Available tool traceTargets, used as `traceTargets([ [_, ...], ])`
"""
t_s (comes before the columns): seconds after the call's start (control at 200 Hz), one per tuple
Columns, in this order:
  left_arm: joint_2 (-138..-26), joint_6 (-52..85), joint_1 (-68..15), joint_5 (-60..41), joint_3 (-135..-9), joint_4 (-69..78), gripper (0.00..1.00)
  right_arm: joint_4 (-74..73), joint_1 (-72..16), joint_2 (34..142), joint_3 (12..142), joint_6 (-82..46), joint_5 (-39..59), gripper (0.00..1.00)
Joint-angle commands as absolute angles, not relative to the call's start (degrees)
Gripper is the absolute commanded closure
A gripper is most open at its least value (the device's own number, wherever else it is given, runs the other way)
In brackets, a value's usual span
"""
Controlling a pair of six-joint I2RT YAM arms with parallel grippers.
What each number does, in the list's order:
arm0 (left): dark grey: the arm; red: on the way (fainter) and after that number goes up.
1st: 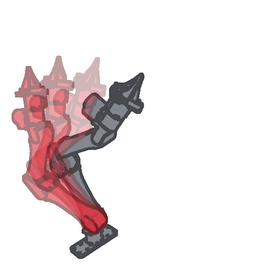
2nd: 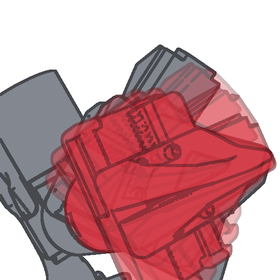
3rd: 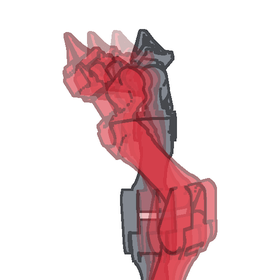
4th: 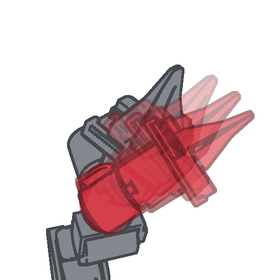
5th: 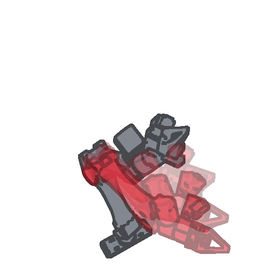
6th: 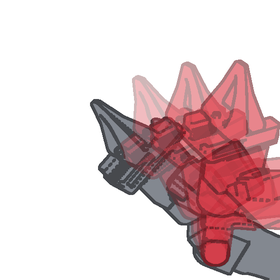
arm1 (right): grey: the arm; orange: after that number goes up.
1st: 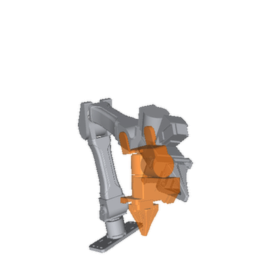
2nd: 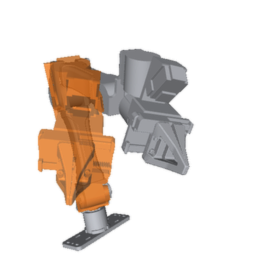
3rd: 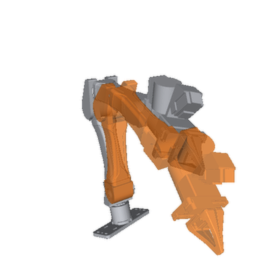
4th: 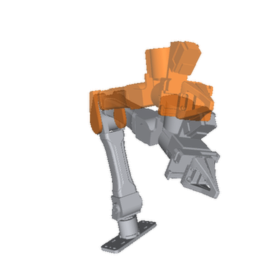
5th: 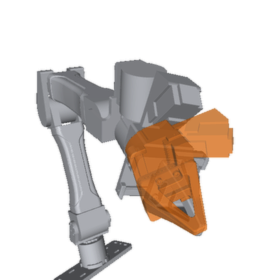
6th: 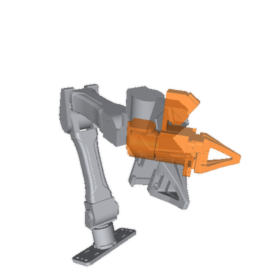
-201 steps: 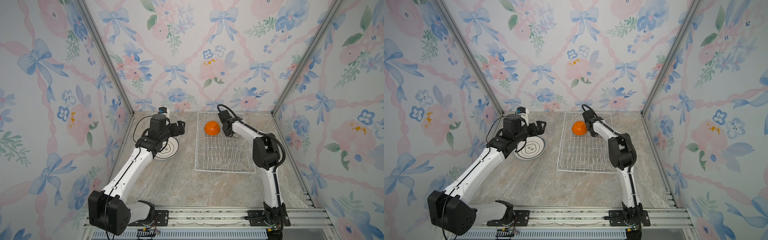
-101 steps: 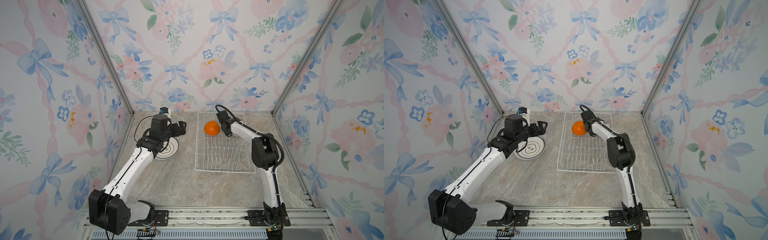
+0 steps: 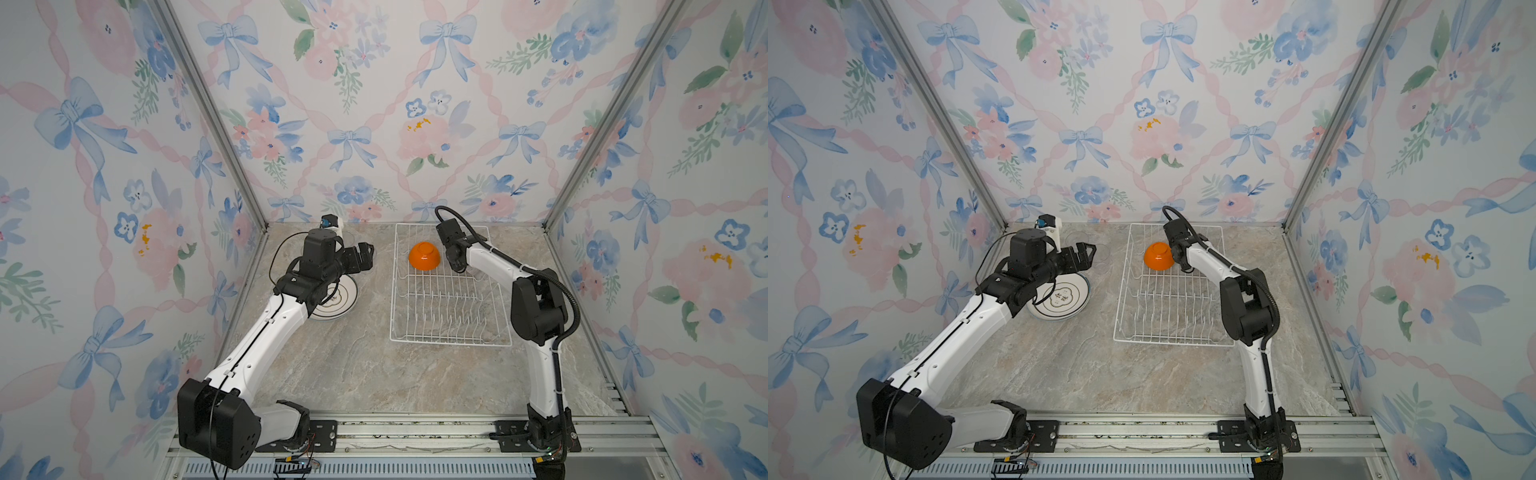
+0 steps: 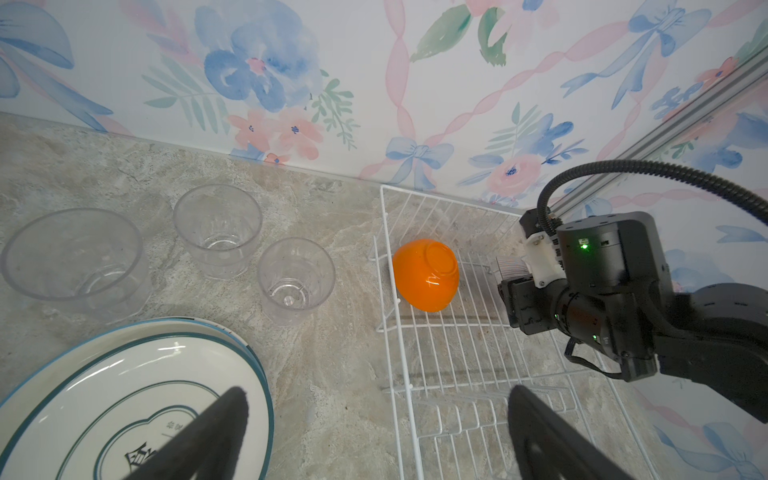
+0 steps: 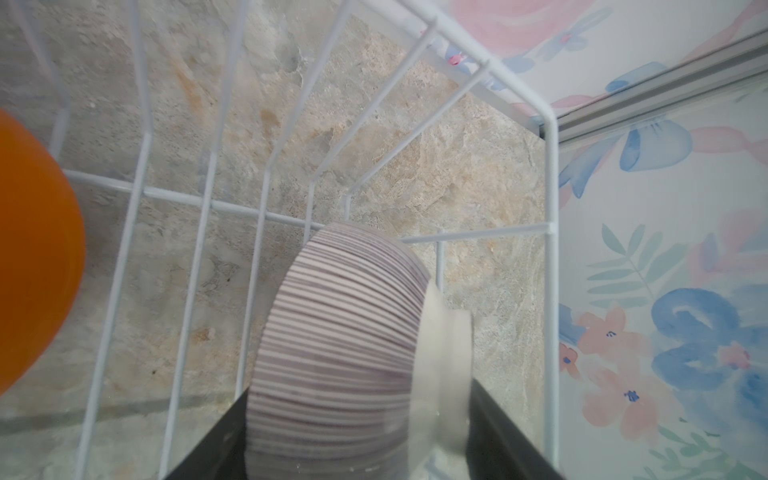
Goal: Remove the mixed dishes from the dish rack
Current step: 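Lift the striped bowl toward the left gripper while the left reaches out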
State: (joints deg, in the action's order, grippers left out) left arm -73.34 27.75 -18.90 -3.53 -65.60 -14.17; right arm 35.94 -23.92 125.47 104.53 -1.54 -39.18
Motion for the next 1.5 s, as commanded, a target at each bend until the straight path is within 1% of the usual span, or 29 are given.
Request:
traceTargets([
  [0.0,-72.6,28.6,-19.4,-3.7,-66.0,-13.2,0.02,36.5,-24.8,120.0,104.2,-3.0,-41.1,0.44],
  [0.18,-72.7,28.8,-20.0,-3.8,-66.0,-13.2,0.02,37.8,-25.0,115.5,103.3,-5.6,-37.7,0.44],
  [0.35,-73.5,29.3,-20.8,-5.7,-65.5,-11.8,0.02,39.0,-24.2,110.6,101.8,-9.4,-30.4,0.43],
  [0.71,-75.3,35.7,-23.6,-13.0,-60.5,0.6,0.02,39.1,-23.3,102.1,99.4,-16.8,-17.1,0.43],
  [0.87,-75.8,41.1,-23.6,-17.1,-56.7,9.4,0.02,35.5,-20.8,98.2,97.4,-21.8,-6.2,0.44],
  [1.045,-78.4,44.1,-24.1,-19.9,-57.7,11.3,0.03,29.9,-18.9,95.1,94.1,-25.8,2.6,0.46],
  [1.075,-78.8,44.7,-24.2,-20.4,-57.8,11.7,0.03,29.3,-18.7,93.3,93.8,-26.5,4.2,0.46],
  [1.23,-81.3,45.4,-25.5,-21.0,-60.4,12.1,0.05,24.8,-17.1,91.3,91.6,-31.3,12.2,0.46],
  [1.41,-84.9,46.9,-27.1,-22.3,-63.7,13.2,0.06,20.9,-16.1,90.1,89.5,-35.2,17.4,0.47],
  [1.49,-86.5,48.3,-27.4,-23.1,-64.7,14.5,0.06,19.9,-16.0,89.5,89.1,-35.4,18.2,0.47],
])
